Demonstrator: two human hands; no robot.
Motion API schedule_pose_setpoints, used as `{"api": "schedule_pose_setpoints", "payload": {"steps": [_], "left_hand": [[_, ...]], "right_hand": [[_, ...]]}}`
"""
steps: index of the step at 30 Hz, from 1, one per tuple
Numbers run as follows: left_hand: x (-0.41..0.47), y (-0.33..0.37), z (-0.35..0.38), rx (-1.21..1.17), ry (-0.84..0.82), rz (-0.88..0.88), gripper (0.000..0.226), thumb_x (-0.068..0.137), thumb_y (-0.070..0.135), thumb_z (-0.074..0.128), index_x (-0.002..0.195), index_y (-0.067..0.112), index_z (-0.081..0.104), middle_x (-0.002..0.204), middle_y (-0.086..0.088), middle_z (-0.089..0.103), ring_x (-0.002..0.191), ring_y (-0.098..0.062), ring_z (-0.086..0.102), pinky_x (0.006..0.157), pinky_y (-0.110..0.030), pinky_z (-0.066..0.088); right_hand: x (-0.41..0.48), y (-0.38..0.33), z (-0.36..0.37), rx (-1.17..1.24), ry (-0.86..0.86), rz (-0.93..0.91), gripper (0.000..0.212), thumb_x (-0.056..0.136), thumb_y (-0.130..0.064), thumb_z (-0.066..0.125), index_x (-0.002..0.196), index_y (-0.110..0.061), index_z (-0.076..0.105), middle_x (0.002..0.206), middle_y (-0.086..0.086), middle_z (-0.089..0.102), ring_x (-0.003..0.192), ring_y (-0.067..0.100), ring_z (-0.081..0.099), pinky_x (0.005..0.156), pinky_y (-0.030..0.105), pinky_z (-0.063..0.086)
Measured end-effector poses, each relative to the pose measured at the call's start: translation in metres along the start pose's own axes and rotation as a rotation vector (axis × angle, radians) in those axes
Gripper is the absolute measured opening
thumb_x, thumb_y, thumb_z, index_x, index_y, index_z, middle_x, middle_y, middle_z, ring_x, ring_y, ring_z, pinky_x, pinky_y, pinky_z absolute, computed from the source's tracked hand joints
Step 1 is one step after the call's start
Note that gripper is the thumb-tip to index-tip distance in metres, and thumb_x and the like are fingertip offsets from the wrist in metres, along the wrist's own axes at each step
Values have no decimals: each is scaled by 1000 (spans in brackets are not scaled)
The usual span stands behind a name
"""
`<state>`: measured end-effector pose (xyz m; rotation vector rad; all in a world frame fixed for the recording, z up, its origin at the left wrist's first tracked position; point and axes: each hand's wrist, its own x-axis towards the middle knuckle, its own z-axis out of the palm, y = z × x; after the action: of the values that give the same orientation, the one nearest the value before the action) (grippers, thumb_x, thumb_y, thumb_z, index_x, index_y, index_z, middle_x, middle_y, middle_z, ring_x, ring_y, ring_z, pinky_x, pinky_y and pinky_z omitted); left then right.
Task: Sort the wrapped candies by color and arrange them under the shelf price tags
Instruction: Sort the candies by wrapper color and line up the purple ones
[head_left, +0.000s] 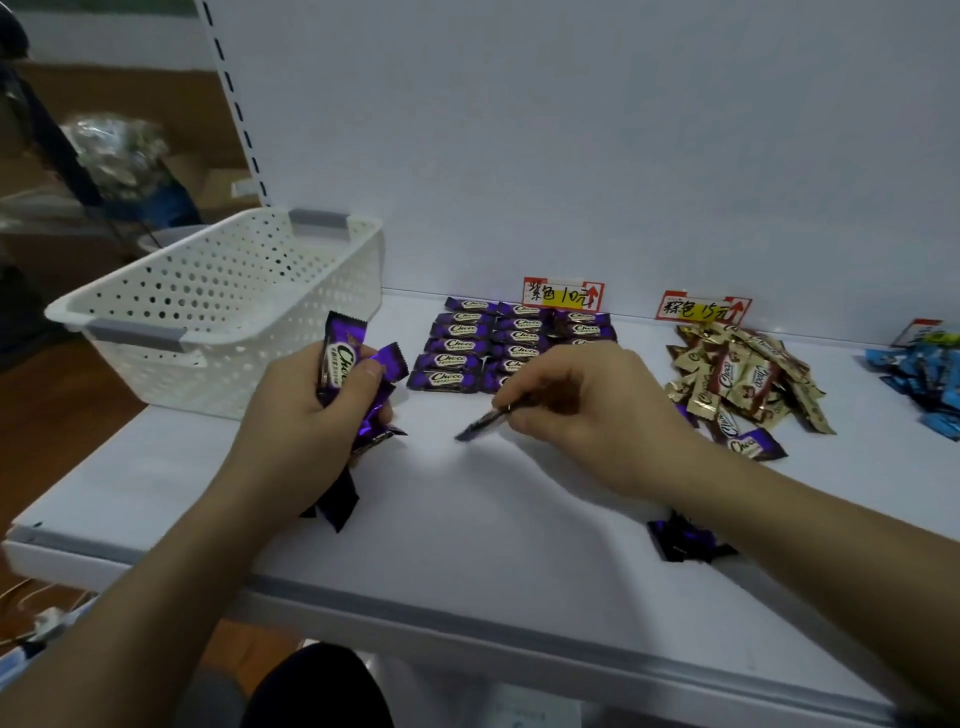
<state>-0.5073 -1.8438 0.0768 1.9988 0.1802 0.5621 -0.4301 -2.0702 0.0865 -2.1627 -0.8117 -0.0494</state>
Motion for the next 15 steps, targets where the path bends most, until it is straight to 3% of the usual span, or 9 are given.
{"api": "schedule_pose_setpoints", "payload": {"steps": [5,10,13,15], "left_hand": [[-3,-7,-5,-57,-36,-36,29,103,17,53,79,6,64,65,-3,68,54,-7,59,50,-14,44],[-3,-7,-6,-20,-91,-28,32,103,19,52,75,10,66,63,0,68,52,-4,57,51,-13,42],[-2,-7,-6,-26,-93,-37,32,103,19,53,75,10,65,62,1,67,51,-3,57,50,-13,42],[-2,-7,-6,-29,-94,-37,32,103,19,53,74,10,65,62,2,67,51,-4,57,50,-14,42]], "right_hand": [[-1,0,18,-311,-31,-184,25,83,-7,73,95,-29,78,94,-17,69,88,2,62,79,16,50],[-5,-2,8,-379,-118,-111,45,78,-1,56,108,-30,75,112,-16,70,106,2,61,89,23,51],[2,-9,3,-263,-112,-83,34,85,-8,62,109,-29,72,98,-23,66,90,-10,56,75,6,40],[13,-13,7,-347,-214,-128,27,88,-27,71,115,-29,67,102,-20,65,81,-13,52,69,5,38]]}}
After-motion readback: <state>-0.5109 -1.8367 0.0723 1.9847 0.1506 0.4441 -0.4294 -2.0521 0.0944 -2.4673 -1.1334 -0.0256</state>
